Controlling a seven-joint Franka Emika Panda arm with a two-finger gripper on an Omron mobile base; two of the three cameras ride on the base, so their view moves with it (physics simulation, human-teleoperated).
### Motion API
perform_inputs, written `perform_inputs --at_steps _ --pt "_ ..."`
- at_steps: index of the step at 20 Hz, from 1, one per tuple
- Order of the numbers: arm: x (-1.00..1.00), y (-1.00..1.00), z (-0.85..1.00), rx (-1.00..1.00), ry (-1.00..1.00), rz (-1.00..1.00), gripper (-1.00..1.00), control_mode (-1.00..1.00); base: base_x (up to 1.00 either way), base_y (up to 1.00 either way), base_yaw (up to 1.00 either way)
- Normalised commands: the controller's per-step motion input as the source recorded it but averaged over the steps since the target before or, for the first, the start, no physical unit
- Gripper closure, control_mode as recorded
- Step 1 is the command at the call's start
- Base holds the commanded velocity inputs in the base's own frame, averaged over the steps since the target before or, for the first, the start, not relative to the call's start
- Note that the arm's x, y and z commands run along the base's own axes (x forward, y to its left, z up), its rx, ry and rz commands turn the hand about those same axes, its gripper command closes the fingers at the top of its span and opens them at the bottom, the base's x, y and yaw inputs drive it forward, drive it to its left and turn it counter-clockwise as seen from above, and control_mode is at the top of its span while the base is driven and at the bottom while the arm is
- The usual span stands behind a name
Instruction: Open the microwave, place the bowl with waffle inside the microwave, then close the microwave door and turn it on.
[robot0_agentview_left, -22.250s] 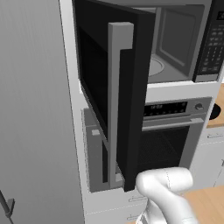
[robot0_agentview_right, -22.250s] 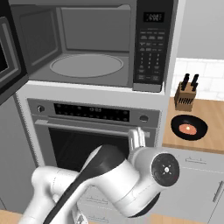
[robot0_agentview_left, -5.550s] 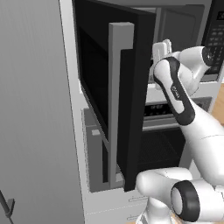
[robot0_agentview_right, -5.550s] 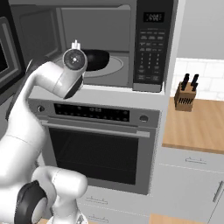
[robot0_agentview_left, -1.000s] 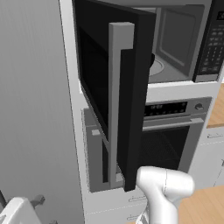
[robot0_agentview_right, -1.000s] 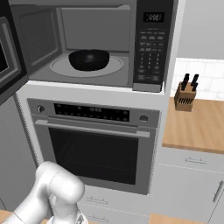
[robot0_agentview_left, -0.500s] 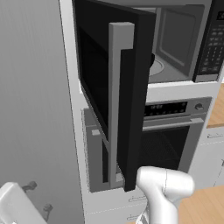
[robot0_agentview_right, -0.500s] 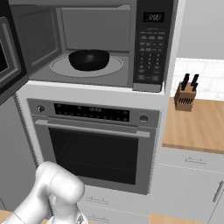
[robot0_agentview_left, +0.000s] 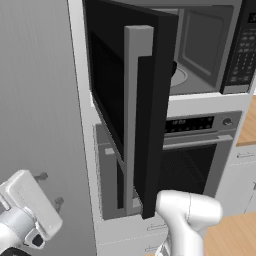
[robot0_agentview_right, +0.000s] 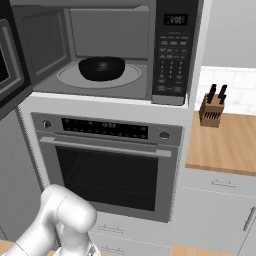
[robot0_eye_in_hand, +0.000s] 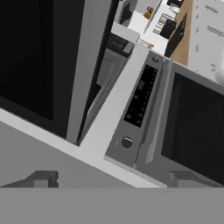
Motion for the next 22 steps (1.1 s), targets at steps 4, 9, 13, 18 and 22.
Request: perform_inputs --at_steps 4,9,13,18,22 --pt "0.47 -0.33 0.0 0.12 -0.13 0.0 -1.0 -1.0 0.0 0.0 0.0" --pt "0.03 -0.65 0.19 0.17 -0.26 0.0 -1.0 -1.0 0.0 0.0 0.0" --pt "-0.03 -0.75 0.33 0.2 -0.31 0.0 -1.0 -1.0 0.0 0.0 0.0" --pt "0.0 -0.8 0.45 0.22 -0.31 0.0 -1.0 -1.0 0.0 0.0 0.0" --pt "0.0 -0.98 0.39 0.35 -0.34 0.01 -1.0 -1.0 0.0 0.0 0.0"
